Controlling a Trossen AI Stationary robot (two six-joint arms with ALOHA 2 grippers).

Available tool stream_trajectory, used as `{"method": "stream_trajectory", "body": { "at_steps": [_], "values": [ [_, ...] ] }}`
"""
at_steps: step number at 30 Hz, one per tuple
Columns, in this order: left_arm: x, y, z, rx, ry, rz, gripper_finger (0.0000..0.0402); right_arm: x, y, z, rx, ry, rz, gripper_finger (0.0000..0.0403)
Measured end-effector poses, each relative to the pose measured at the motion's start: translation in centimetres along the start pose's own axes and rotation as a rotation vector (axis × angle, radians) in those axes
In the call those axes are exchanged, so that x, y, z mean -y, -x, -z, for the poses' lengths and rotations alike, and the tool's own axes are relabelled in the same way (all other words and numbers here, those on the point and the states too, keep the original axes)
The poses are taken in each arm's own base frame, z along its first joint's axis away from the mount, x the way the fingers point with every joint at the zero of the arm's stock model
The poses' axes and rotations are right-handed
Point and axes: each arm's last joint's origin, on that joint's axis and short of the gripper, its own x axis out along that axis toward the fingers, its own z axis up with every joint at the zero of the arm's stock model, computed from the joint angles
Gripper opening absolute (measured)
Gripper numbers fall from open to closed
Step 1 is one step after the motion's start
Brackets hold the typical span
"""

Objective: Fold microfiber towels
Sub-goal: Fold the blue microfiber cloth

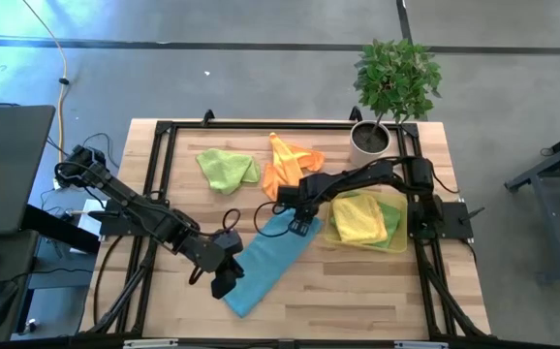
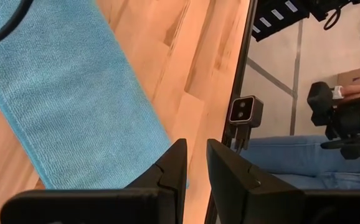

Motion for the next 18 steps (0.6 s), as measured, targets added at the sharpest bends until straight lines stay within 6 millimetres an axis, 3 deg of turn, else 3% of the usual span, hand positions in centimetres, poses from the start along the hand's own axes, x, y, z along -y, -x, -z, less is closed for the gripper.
{"method": "stream_trajectory", "body": {
  "at_steps": [5, 12, 18],
  "values": [
    [0.0, 0.0, 0.0, 0.003, 0.001, 0.001, 0.0053, 0.0, 0.0, 0.0, -0.003, -0.035, 0.005, 0.0008],
    [0.0, 0.0, -0.1, 0.014, 0.024, -0.002, 0.0053, -0.2, 1.7, 0.2, -0.103, -0.029, 0.103, 0.0002],
    [0.0, 0.0, -0.1, 0.031, 0.107, -0.005, 0.0053, -2.5, 4.6, 0.1, -0.074, -0.025, 0.205, 0.0002]
  ]
}}
